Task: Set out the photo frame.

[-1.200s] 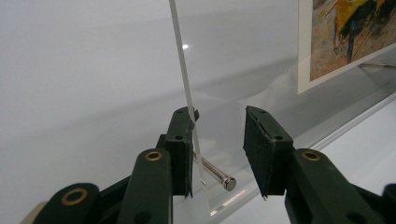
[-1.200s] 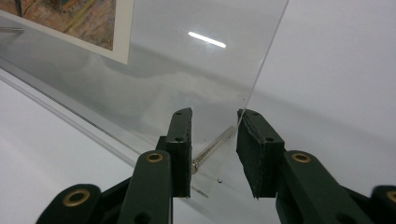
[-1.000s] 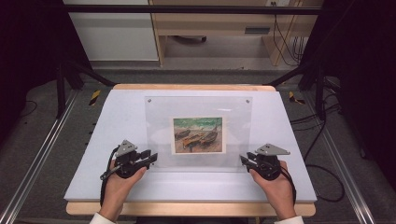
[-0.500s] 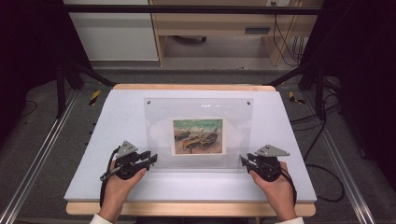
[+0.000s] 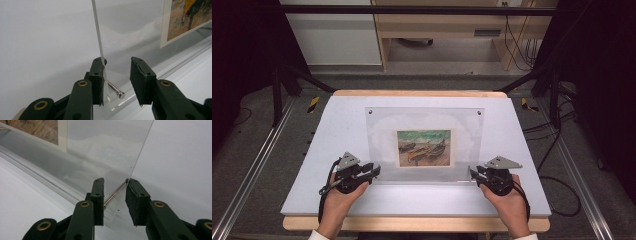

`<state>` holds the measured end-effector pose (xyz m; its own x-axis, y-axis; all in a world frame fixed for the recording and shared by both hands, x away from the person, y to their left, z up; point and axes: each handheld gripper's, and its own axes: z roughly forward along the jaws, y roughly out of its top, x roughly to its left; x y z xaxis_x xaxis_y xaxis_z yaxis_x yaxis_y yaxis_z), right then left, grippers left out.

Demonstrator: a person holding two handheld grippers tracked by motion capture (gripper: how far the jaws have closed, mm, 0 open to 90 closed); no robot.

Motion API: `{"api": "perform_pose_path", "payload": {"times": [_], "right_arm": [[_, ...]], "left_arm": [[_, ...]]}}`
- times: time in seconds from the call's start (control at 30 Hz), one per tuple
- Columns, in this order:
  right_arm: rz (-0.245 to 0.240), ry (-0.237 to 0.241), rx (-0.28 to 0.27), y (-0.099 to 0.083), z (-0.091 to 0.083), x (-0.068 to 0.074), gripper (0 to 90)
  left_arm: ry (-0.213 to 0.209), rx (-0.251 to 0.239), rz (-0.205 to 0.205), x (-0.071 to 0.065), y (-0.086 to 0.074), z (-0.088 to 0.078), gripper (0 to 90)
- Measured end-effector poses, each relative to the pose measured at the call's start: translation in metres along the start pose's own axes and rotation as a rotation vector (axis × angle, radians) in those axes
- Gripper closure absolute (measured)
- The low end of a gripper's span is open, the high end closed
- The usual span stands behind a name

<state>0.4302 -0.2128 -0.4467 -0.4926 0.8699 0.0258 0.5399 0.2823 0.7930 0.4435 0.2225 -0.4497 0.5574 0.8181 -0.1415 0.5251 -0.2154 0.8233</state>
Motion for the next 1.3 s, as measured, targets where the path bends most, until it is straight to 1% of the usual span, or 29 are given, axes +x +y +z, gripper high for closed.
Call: {"api": "perform_pose_path", "payload": {"times": [0.17,0.43,0.47,0.6,0.87,1.03,1.3], "right_arm": [[-0.006,0.001,0.001,-0.0003,-0.0002,-0.0002,68.6],[0.002,0.005,0.006,-0.0010,-0.0010,0.0005,68.8],[-0.005,0.004,0.007,-0.0012,-0.0009,0.0002,68.8],[-0.001,0.003,0.007,-0.0016,-0.0010,0.0006,68.8],[-0.010,0.004,0.008,-0.0025,-0.0013,0.0006,68.9],[-0.002,0.004,0.010,-0.0030,-0.0016,0.0011,68.8],[-0.003,0.006,0.015,-0.0038,-0.0019,0.0012,68.8]], "left_arm": [[0.002,0.001,0.002,-0.0007,-0.0004,-0.0002,63.0],[0.003,0.001,0.001,-0.0016,-0.0011,-0.0003,63.0],[0.003,0.002,0.002,-0.0017,-0.0012,-0.0004,63.1],[0.004,0.004,0.005,-0.0020,-0.0016,-0.0007,63.1],[0.002,0.009,0.007,-0.0028,-0.0023,-0.0011,63.1],[0.003,0.009,0.010,-0.0032,-0.0025,-0.0012,63.1],[0.006,0.014,0.015,-0.0040,-0.0032,-0.0015,63.1]]}}
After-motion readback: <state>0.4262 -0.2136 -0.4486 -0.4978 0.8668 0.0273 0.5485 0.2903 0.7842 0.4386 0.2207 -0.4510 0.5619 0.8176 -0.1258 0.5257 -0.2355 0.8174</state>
